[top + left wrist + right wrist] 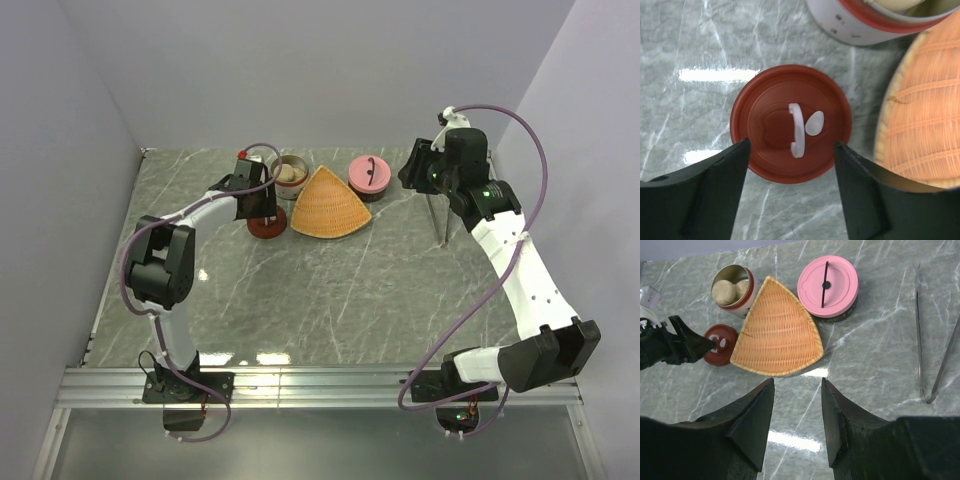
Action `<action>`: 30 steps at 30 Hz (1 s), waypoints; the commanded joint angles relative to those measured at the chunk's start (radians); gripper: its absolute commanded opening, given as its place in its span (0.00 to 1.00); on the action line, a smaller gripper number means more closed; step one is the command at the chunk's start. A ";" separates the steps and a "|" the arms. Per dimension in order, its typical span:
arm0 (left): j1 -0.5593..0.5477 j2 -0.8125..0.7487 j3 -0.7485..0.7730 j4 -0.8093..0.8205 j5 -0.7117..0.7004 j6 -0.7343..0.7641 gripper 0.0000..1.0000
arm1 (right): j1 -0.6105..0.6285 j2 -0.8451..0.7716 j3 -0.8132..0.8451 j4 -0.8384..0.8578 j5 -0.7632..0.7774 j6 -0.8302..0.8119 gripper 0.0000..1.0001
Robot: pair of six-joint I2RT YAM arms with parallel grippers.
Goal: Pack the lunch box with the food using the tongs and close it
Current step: Pick up the lid of the lunch box with the left arm
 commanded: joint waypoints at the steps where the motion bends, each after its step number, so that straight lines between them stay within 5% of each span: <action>1: -0.010 0.006 0.034 -0.006 -0.053 0.008 0.69 | -0.005 -0.042 -0.009 0.049 -0.012 0.022 0.50; 16: -0.013 0.086 0.048 0.007 -0.024 0.031 0.45 | -0.005 -0.027 0.004 0.042 -0.041 0.012 0.49; 25: -0.013 0.119 0.081 -0.012 -0.007 0.062 0.03 | -0.005 -0.022 -0.003 0.045 -0.052 0.002 0.49; 30: -0.013 0.100 0.084 -0.050 -0.064 0.066 0.00 | -0.005 -0.022 -0.009 0.047 -0.056 0.000 0.48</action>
